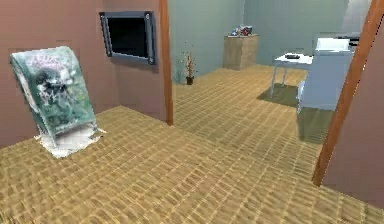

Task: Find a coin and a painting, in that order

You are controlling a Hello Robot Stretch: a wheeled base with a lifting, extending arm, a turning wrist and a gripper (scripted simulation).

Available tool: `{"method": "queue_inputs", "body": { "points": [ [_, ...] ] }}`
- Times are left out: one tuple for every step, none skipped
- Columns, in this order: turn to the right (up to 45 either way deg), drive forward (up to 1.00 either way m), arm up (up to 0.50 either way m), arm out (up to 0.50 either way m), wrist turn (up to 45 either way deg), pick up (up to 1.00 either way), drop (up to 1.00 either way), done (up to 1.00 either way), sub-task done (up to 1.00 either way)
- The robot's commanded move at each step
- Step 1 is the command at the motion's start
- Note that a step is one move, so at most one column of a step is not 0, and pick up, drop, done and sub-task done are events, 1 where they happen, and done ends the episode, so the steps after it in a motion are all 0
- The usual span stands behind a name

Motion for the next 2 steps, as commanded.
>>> {"method": "queue_inputs", "body": {
  "points": [
    [21.0,0.00,0.00,0.00,0.0,0.00,0.00,0.00,0.00],
    [3.0,0.00,0.00,0.00,0.0,0.00,0.00,0.00,0.00]
  ]
}}
